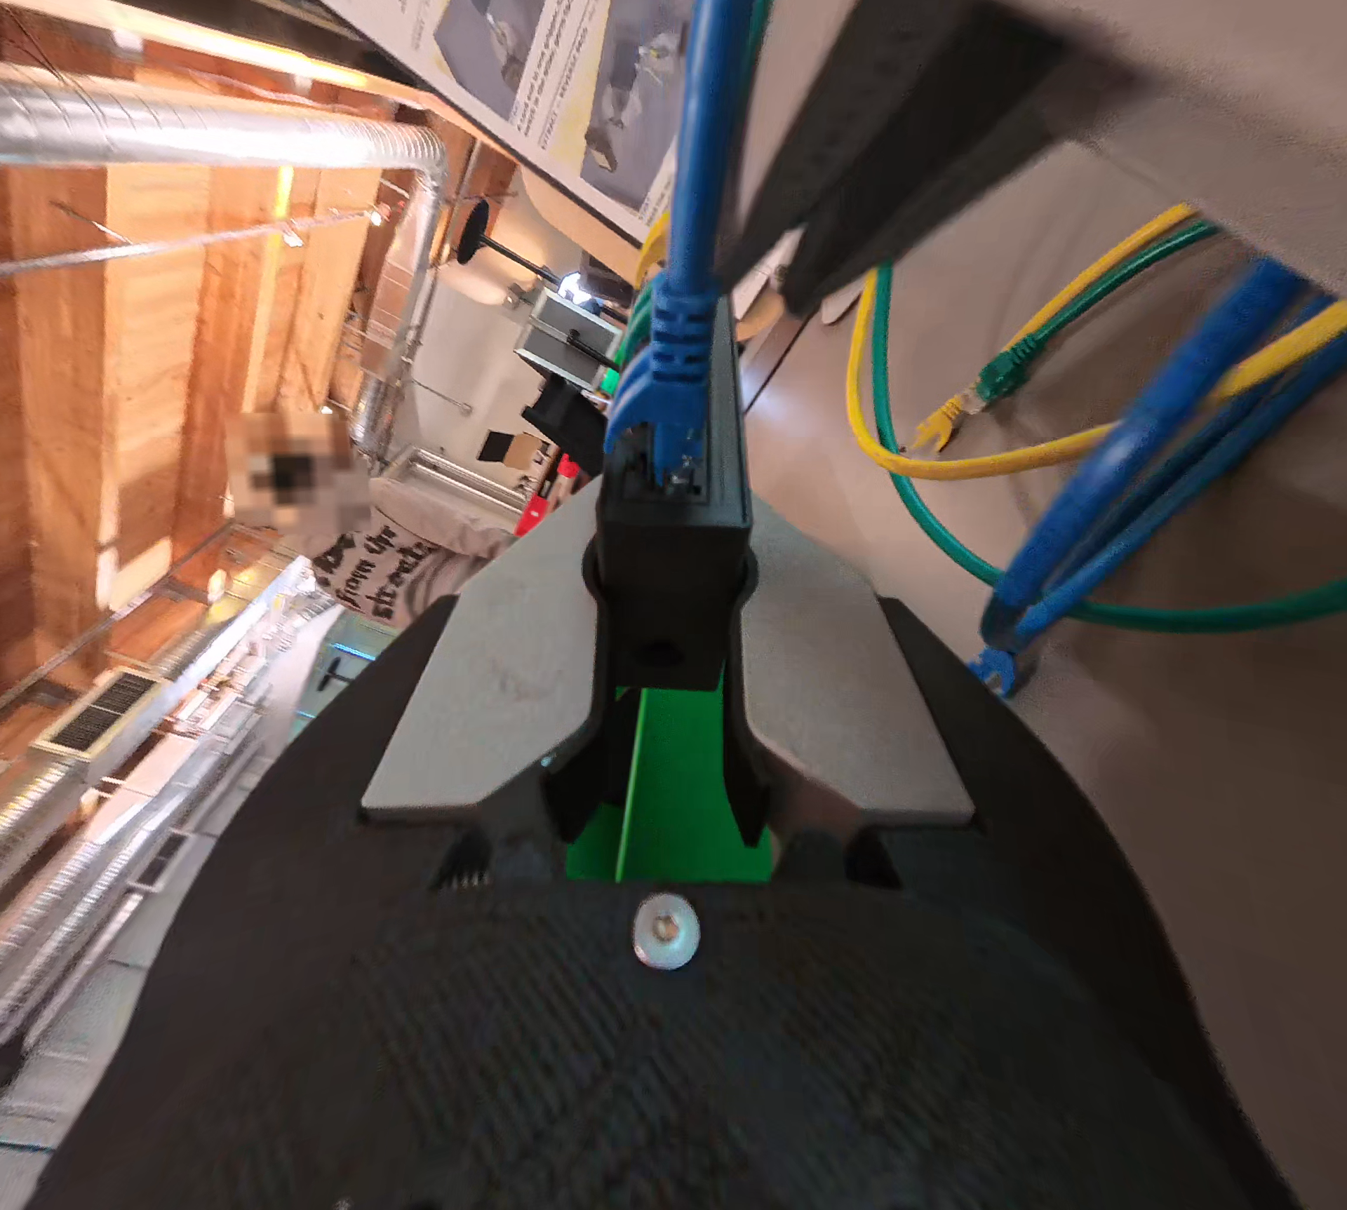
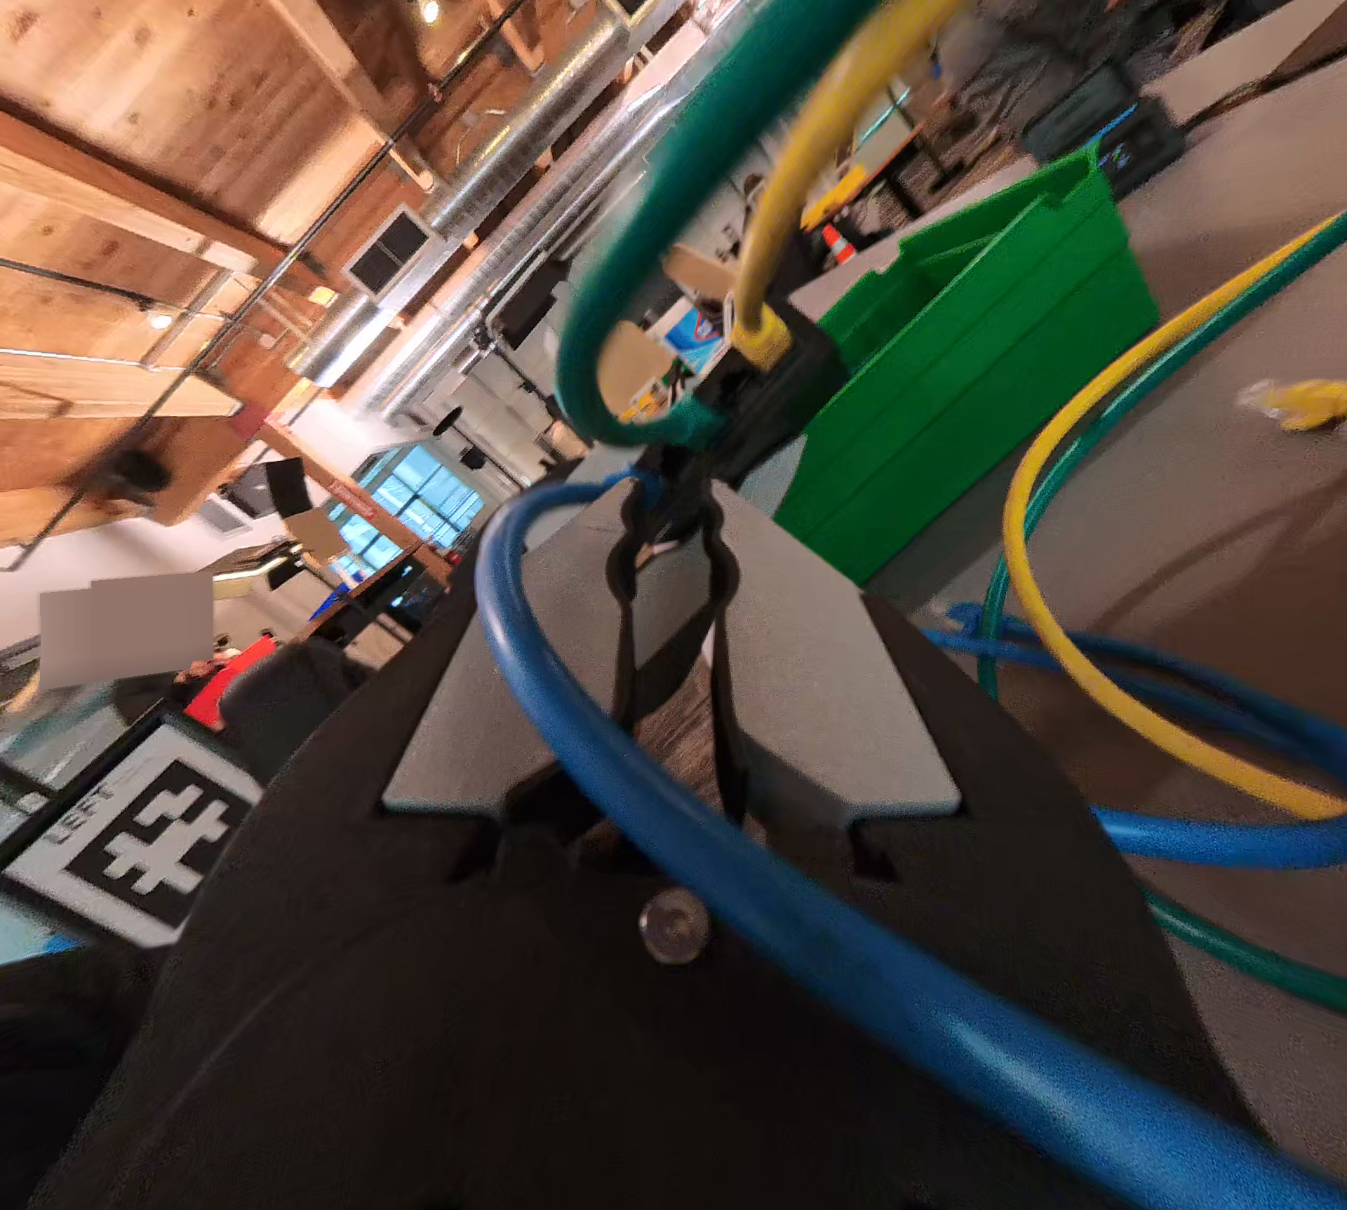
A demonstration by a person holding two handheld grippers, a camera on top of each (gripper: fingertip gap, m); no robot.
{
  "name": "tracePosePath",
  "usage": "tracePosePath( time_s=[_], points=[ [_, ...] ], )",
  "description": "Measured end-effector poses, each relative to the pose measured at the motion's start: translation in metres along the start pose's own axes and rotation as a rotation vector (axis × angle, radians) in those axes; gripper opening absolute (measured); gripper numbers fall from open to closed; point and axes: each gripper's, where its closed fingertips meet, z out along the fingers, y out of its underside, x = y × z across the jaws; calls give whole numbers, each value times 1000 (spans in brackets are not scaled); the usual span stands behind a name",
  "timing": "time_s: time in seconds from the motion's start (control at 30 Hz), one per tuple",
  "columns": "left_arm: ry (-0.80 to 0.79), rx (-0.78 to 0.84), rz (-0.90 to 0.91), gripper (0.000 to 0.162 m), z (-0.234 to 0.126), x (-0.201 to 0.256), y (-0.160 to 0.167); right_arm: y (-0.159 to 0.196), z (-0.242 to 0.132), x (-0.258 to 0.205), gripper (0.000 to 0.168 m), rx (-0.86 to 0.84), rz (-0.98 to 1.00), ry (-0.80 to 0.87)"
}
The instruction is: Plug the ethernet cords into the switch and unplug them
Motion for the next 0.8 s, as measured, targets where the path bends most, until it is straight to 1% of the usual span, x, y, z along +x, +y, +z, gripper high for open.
tracePosePath(
  time_s=[0.07, 0.17, 0.27, 0.33, 0.37, 0.4, 0.53, 0.6, 0.67, 0.73, 0.8],
  points=[
    [17, -37, -28, 25, 7, 0, 9, 6, -2, 1, 28, -29, 24, -31],
    [41, -76, -32, 25, 13, 1, 19, 10, -3, -1, 40, -62, -21, -21],
    [35, -52, 40, 26, 10, 10, 11, 5, 1, 3, 38, -68, -90, 32],
    [35, -28, 76, 26, 6, 19, 0, 2, 2, 4, 35, -58, -74, 31],
    [24, -18, 85, 26, 4, 20, -4, 1, 2, 8, 27, -57, -63, 44],
    [26, -6, 94, 25, 2, 22, -7, 1, 1, 10, 24, -56, -70, 44],
    [68, 44, 77, 26, -1, 32, -17, -6, -6, 10, 12, -52, -108, 7],
    [147, 69, 29, 26, -4, 40, -22, -9, -10, 12, 7, -71, -133, 9],
    [271, 107, -84, 28, -10, 46, -29, -16, -17, 15, 6, -65, -163, 16],
    [413, 149, -187, 32, -19, 50, -38, -26, -25, 13, 5, -47, -173, 5],
    [505, 150, -280, 38, -23, 46, -38, -33, -31, 11, 4, -33, -177, -12]
  ],
)
